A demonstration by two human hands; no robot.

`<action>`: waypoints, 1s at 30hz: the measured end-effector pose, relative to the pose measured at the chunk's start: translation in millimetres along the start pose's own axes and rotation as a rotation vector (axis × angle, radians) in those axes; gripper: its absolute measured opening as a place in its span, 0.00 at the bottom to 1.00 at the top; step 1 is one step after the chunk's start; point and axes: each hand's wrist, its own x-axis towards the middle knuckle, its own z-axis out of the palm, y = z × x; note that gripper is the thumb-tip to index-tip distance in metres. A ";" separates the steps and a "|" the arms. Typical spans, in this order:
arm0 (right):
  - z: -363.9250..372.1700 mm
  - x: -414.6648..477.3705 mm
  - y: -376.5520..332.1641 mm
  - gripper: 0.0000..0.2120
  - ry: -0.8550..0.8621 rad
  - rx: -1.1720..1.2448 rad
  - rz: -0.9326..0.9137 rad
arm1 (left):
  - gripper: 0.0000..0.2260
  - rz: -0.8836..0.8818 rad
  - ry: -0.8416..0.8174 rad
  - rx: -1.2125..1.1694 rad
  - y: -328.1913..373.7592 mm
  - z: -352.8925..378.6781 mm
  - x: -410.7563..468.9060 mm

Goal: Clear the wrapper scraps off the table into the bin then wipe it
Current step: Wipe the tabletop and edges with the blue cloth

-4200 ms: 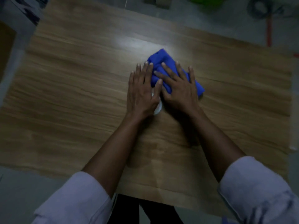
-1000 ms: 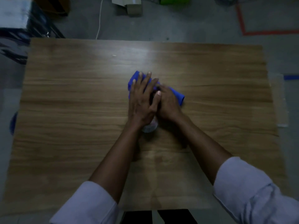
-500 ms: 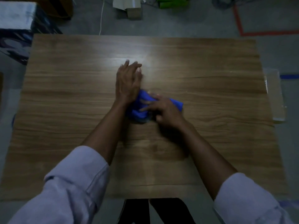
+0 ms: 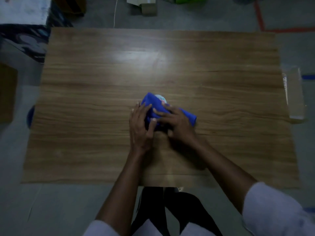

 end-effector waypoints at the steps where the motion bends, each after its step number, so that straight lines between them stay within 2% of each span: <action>1: -4.3 -13.3 -1.5 0.27 -0.072 0.006 -0.032 | 0.22 0.006 -0.011 0.000 1.8 -2.2 -10.4; 3: -21.7 -24.6 10.5 0.29 -0.217 0.014 -0.108 | 0.20 0.026 -0.006 0.003 5.6 -5.5 -30.1; 5: -39.4 -16.6 31.0 0.29 -0.228 0.002 -0.091 | 0.19 0.032 0.036 -0.007 7.5 -5.7 -45.4; 9: -42.5 17.3 51.6 0.23 0.144 -0.051 0.233 | 0.20 -0.016 0.106 -0.026 6.3 -2.8 -54.4; 11: -22.7 22.8 39.4 0.25 0.242 -0.068 0.290 | 0.21 -0.030 0.111 -0.043 5.1 -1.2 -58.7; 14: 3.4 -2.8 1.7 0.24 0.216 -0.064 0.180 | 0.23 -0.058 0.113 -0.095 3.4 -2.8 -70.8; 16: 19.6 -38.8 -20.2 0.29 0.138 -0.025 0.052 | 0.24 -0.081 0.121 -0.097 2.6 -5.7 -82.9; 19: 33.9 -86.1 -37.6 0.33 0.038 0.006 -0.028 | 0.26 -0.102 0.079 -0.054 3.7 -8.4 -99.9; 25: 35.0 -94.1 -46.2 0.26 0.074 0.021 -0.006 | 0.26 -0.064 0.036 0.112 5.3 -9.7 -98.3; 30: 40.4 -96.7 -47.7 0.26 0.105 0.035 -0.001 | 0.23 0.026 -0.005 0.214 -7.5 -0.1 -102.1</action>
